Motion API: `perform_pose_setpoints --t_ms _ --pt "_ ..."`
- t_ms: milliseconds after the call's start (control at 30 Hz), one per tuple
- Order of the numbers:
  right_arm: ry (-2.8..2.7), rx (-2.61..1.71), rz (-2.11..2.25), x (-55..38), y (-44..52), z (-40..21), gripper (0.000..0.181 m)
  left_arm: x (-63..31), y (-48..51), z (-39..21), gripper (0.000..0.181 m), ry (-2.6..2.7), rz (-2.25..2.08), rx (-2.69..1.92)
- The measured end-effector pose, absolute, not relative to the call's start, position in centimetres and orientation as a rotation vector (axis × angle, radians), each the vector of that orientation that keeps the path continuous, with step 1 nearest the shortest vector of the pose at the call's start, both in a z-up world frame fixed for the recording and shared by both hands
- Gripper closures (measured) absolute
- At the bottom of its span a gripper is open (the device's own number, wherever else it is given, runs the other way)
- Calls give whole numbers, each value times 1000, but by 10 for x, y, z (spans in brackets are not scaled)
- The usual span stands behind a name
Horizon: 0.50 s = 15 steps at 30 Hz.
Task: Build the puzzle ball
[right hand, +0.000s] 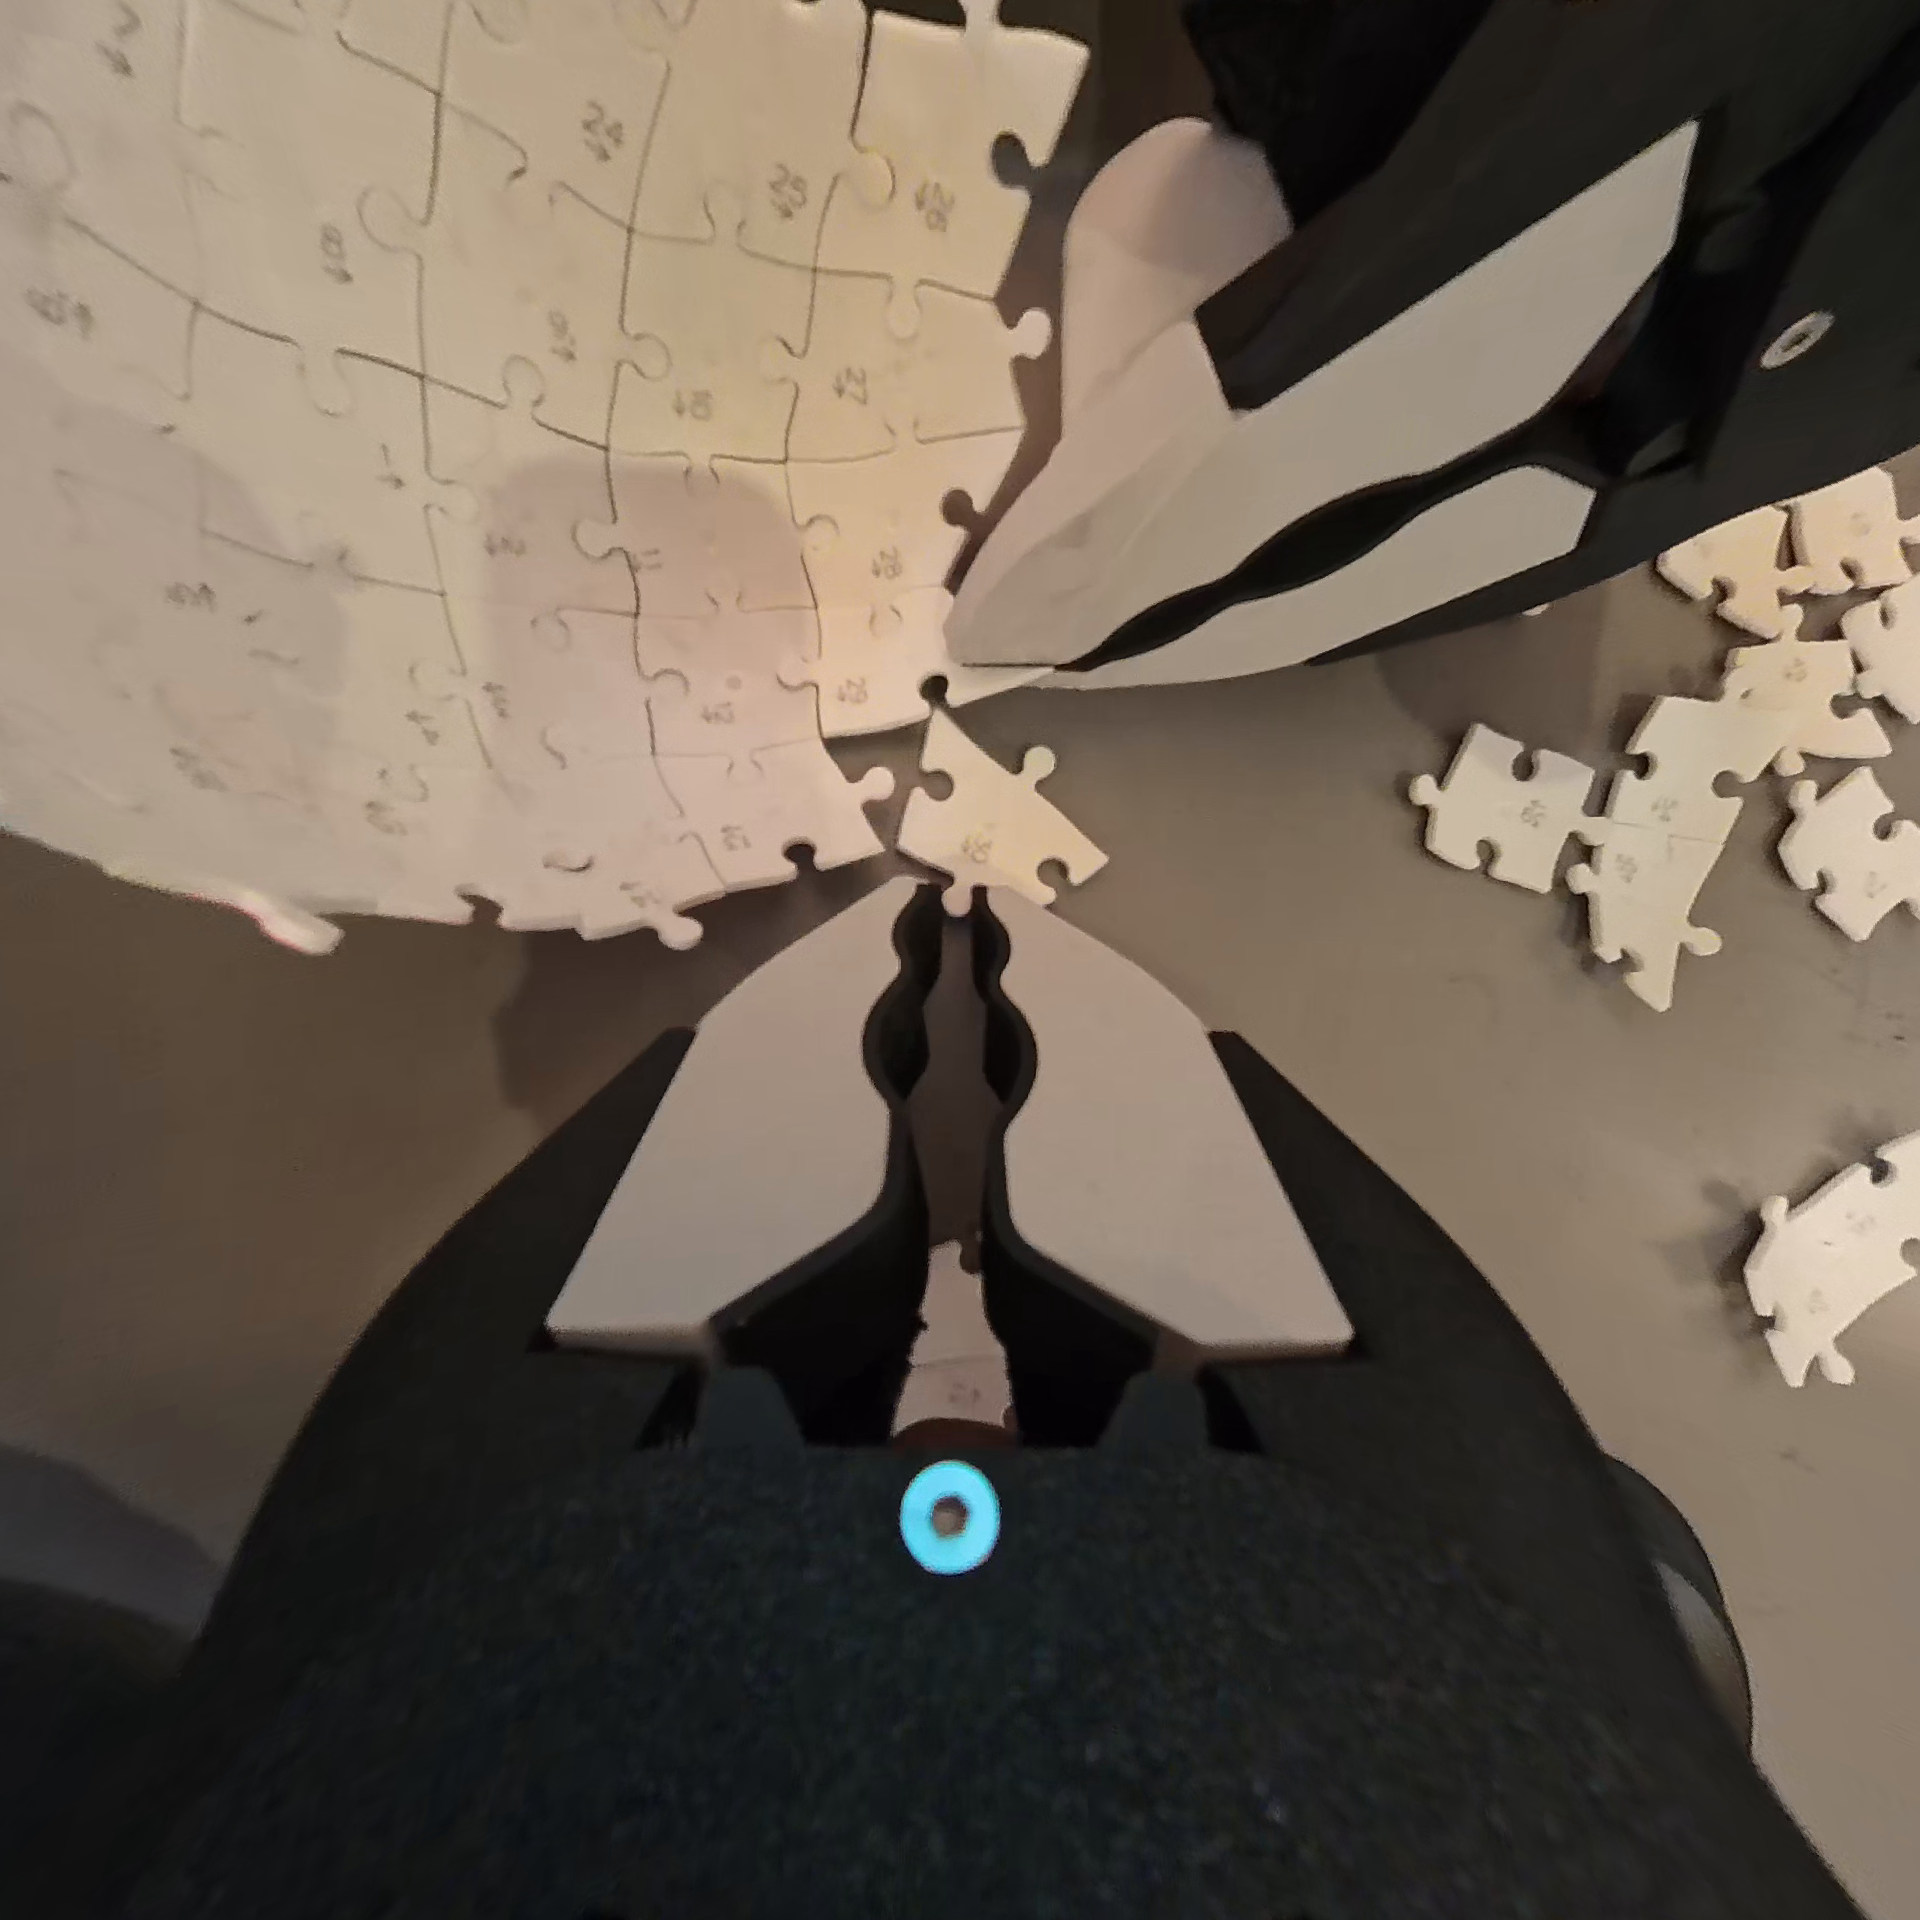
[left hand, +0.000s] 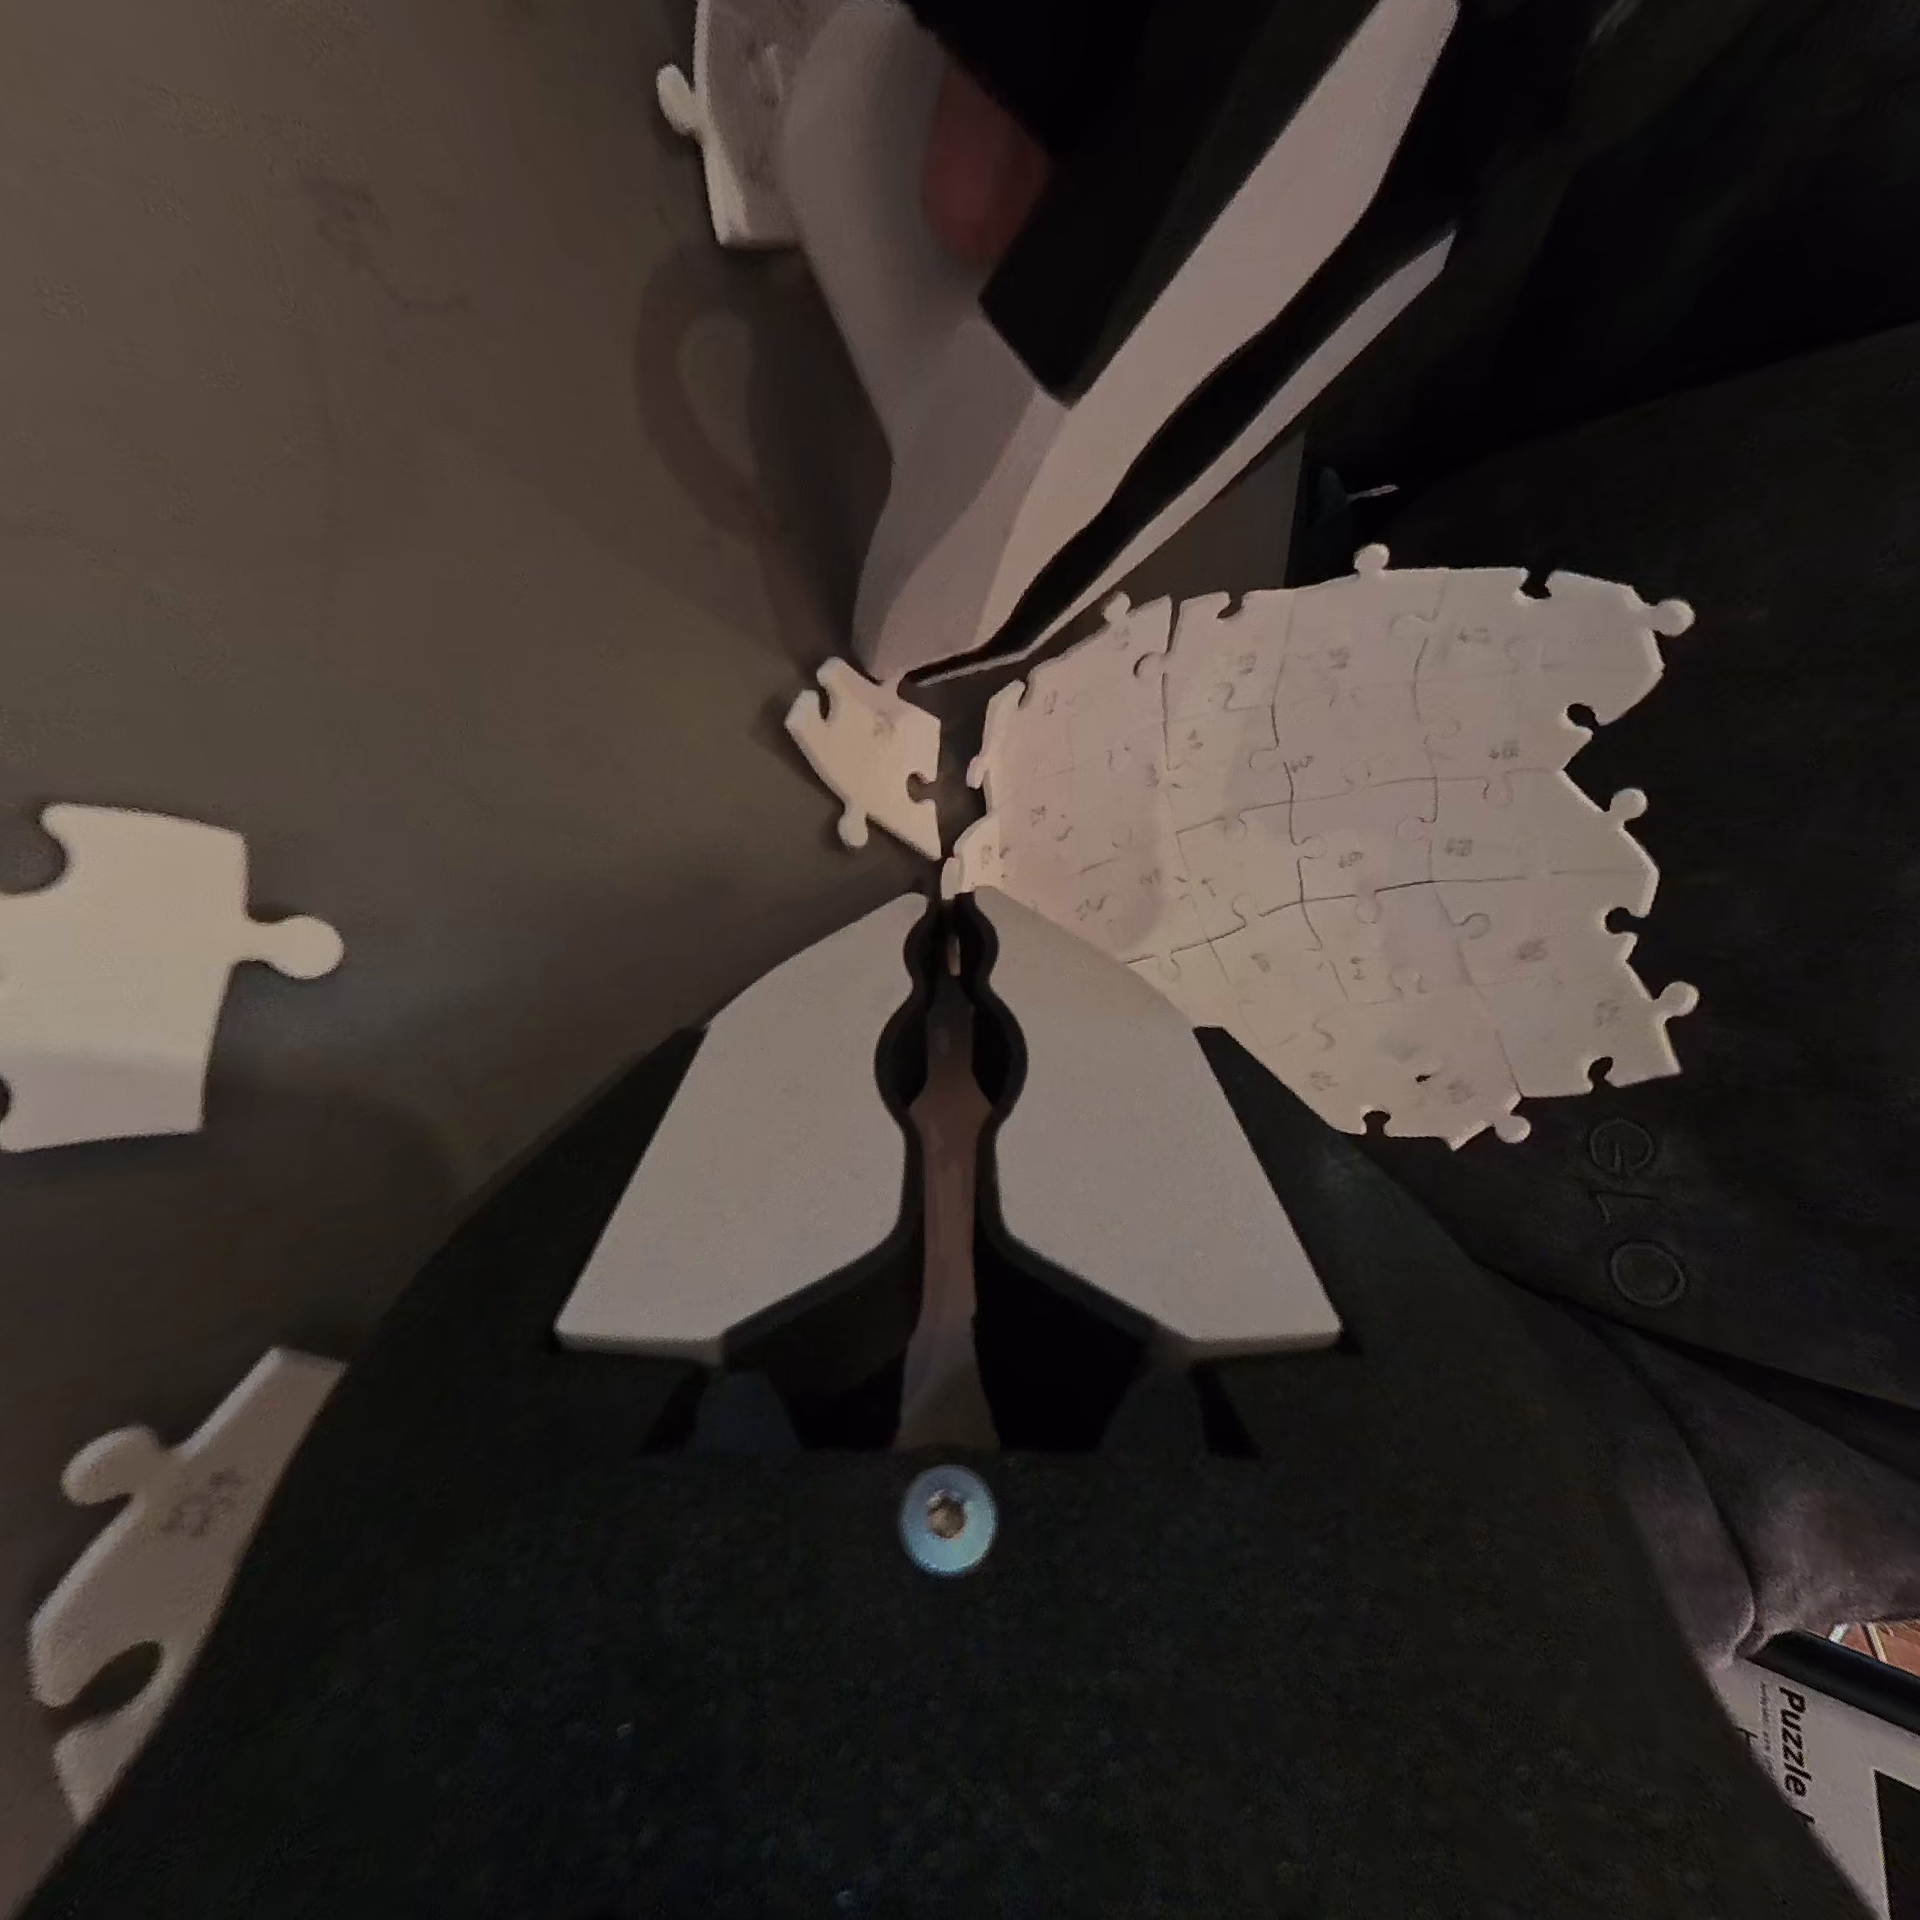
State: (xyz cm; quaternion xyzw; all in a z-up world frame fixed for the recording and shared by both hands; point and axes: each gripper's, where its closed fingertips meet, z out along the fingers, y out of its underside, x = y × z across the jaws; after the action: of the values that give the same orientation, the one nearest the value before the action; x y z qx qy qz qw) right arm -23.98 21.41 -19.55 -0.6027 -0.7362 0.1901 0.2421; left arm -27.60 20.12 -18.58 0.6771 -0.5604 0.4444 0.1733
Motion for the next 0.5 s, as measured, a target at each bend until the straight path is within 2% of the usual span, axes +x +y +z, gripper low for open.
perform_pose_setpoints --t_ms 233,367,500 --pt "-2097 -1589 380 -227 218 -178 176 -276 200 -186 179 -1586 1266 1890" --pt "-2251 -1468 451 -240 198 -161 176 -278 196 -186 179 -1585 1269 1831" --pt "-2386 -1440 388 -243 193 -169 176 -280 196 -186 179 -1577 1272 1818"
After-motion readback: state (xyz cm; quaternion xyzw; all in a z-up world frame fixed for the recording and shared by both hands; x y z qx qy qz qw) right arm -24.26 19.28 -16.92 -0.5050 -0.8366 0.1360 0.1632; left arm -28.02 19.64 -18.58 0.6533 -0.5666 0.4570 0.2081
